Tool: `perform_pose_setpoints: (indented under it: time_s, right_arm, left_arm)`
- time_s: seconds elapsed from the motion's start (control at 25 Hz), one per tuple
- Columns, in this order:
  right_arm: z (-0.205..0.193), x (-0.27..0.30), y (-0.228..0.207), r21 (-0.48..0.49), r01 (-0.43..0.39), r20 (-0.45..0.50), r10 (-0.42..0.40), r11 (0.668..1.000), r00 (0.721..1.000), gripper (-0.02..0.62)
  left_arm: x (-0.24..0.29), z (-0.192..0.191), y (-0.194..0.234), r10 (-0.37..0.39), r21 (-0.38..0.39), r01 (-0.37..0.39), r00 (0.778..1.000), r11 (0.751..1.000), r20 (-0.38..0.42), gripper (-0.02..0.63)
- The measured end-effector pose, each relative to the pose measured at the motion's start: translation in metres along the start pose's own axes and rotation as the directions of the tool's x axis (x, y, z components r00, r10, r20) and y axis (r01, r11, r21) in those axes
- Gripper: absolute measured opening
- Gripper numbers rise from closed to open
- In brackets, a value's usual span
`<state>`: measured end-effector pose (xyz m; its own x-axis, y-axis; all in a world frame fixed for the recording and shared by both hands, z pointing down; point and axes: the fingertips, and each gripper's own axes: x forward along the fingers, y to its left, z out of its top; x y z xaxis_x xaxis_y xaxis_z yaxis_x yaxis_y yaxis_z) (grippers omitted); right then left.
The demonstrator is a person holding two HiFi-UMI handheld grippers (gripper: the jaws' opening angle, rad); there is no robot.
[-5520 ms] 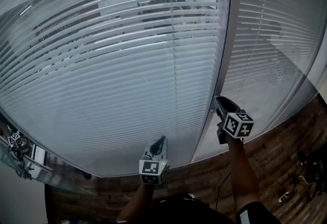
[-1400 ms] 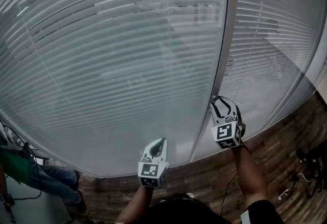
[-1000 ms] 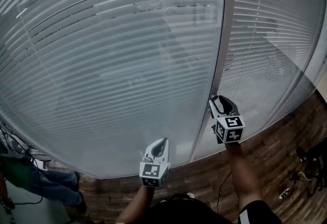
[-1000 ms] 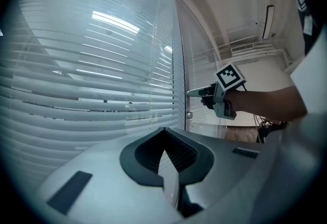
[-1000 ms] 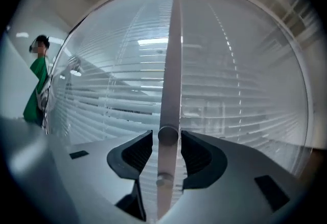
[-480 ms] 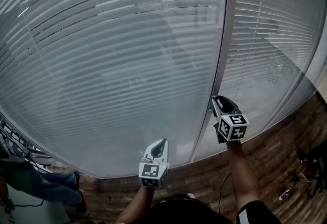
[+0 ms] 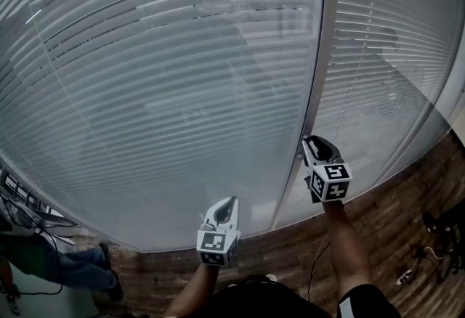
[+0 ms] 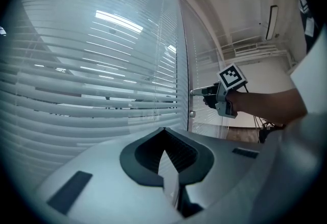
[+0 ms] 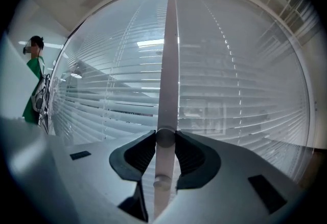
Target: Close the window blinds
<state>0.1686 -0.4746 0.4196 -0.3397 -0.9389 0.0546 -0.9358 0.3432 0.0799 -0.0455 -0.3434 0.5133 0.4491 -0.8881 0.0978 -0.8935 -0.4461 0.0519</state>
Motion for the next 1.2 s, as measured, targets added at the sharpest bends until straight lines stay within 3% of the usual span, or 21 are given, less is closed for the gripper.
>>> perform_pose_setpoints:
  time_s: [0.24,0.36,0.48,0.6,0.72,0.76,0.88,0.96,1.08,1.2]
  right_arm:
    - [0.004,-0.002,0.006,-0.24,0.012,-0.058,-0.026,0.971,0.998,0.123]
    - [0.007,-0.003,0.01,-0.305,0.013,-0.077,-0.038,0.952,0.996,0.123]
    - [0.001,0.0,0.009,-0.43,0.019,-0.064,-0.051,0.903,0.997,0.123]
    - [0.001,0.0,0.013,-0.617,0.033,-0.067,-0.095,0.786,0.993,0.123]
    - [0.004,-0.002,0.018,-0.746,0.049,-0.062,-0.143,0.664,0.988,0.123]
    - [0.002,-0.001,0.018,-0.794,0.051,-0.056,-0.157,0.605,0.986,0.123]
    - [-0.007,0.002,0.018,-0.924,0.041,-0.038,-0.198,0.381,0.98,0.123]
    - [-0.009,0.002,0.02,-0.963,0.026,-0.034,-0.215,0.267,0.976,0.123]
    - [-0.011,0.002,0.021,-0.985,0.003,-0.037,-0.225,0.175,0.974,0.124]
    - [-0.011,0.003,0.02,-0.99,-0.005,-0.037,-0.225,0.14,0.974,0.124]
  left_arm:
    - [0.0,0.001,-0.002,-0.004,0.021,0.004,1.0,1.0,0.0,-0.005]
    - [-0.002,0.001,-0.002,-0.001,0.015,0.001,1.0,1.0,0.001,-0.005]
    - [-0.003,0.001,-0.001,0.003,0.016,-0.003,1.0,1.0,-0.003,-0.005]
    - [-0.003,-0.001,0.0,0.006,0.015,-0.006,1.0,1.0,-0.002,-0.005]
    - [-0.004,-0.002,0.001,0.008,0.016,-0.008,1.0,1.0,-0.004,-0.005]
    - [-0.004,-0.003,0.001,0.007,0.022,-0.006,1.0,1.0,-0.007,-0.005]
    - [-0.004,-0.004,0.002,0.005,0.032,-0.005,1.0,0.999,-0.011,-0.005]
    - [-0.005,-0.002,0.002,0.006,0.026,-0.006,1.0,1.0,-0.007,-0.005]
    - [-0.005,-0.001,0.002,0.004,0.03,-0.004,1.0,1.0,-0.007,-0.005]
    - [-0.004,-0.001,0.001,0.0,0.035,0.0,1.0,0.999,-0.009,-0.005]
